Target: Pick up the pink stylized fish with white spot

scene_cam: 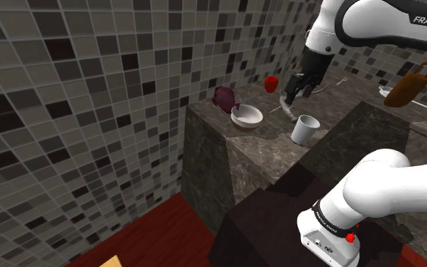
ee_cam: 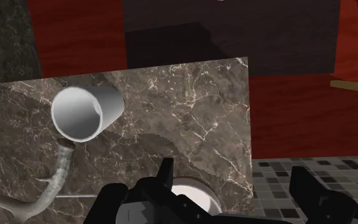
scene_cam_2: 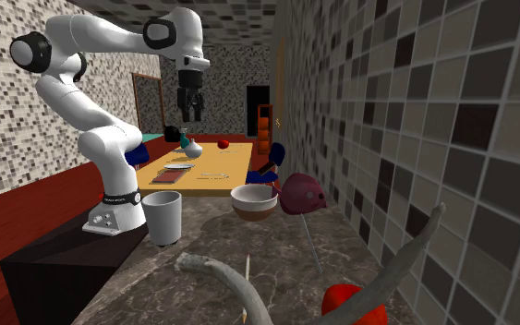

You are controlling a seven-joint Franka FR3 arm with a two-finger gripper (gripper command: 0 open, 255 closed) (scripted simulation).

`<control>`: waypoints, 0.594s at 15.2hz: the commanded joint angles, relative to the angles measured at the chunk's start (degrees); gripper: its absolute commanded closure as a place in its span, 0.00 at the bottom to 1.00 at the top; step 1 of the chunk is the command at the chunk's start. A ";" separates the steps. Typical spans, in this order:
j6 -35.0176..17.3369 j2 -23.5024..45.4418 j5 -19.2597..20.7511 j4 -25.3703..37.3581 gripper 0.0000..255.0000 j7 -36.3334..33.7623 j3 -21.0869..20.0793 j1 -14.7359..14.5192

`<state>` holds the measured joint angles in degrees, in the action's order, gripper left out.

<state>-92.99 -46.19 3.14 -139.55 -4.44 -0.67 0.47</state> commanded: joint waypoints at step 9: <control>-16.30 13.91 1.33 0.00 0.00 2.98 2.89 0.54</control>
<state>-106.98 -34.07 4.44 -139.44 -1.67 2.00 1.03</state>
